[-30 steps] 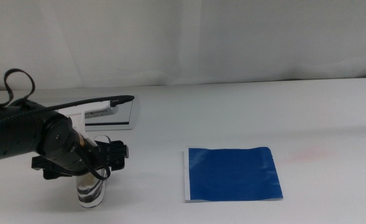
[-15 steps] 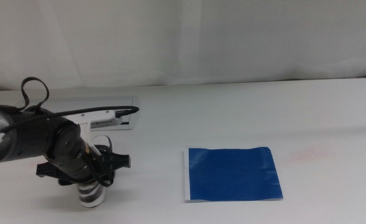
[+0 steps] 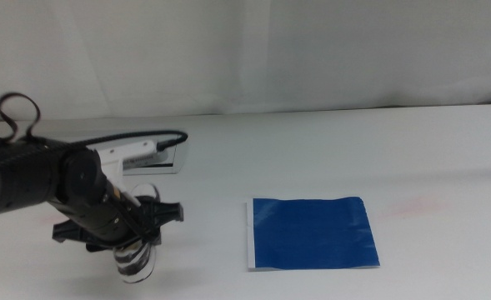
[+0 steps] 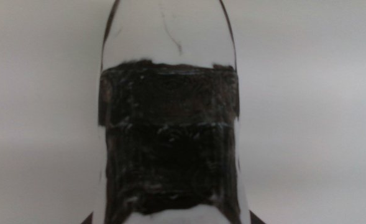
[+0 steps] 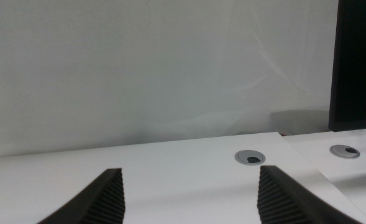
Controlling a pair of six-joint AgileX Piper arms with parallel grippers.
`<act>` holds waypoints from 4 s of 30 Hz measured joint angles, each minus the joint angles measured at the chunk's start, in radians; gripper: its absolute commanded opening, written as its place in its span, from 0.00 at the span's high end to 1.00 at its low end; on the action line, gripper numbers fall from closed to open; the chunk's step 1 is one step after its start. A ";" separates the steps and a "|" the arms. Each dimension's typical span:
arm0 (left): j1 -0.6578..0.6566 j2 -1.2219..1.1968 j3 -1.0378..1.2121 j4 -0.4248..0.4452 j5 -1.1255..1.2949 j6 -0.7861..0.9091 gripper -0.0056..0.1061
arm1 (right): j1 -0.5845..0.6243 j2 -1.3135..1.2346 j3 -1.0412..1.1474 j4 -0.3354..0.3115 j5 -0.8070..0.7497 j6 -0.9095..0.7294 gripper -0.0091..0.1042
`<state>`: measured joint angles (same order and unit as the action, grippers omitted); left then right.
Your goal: Use one arm to grab the shoe from the table and place it on the mat.
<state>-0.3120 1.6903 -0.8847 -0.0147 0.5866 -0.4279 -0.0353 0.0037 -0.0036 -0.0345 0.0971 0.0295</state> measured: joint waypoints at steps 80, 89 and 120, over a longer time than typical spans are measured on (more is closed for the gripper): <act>-0.599 0.528 -0.950 0.189 0.479 -1.668 0.98 | 0.000 0.000 0.000 0.000 0.000 0.000 0.38; -0.596 0.564 -0.952 0.164 0.479 -1.668 0.98 | 0.000 0.000 0.000 0.000 0.000 0.000 0.38; -0.578 0.623 -0.956 0.112 0.358 -1.668 0.98 | 0.000 0.000 0.000 0.000 0.000 0.000 0.38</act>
<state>-0.8902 2.3136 -1.8412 0.0977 0.9443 -2.0957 -0.0353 0.0037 -0.0036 -0.0345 0.0971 0.0295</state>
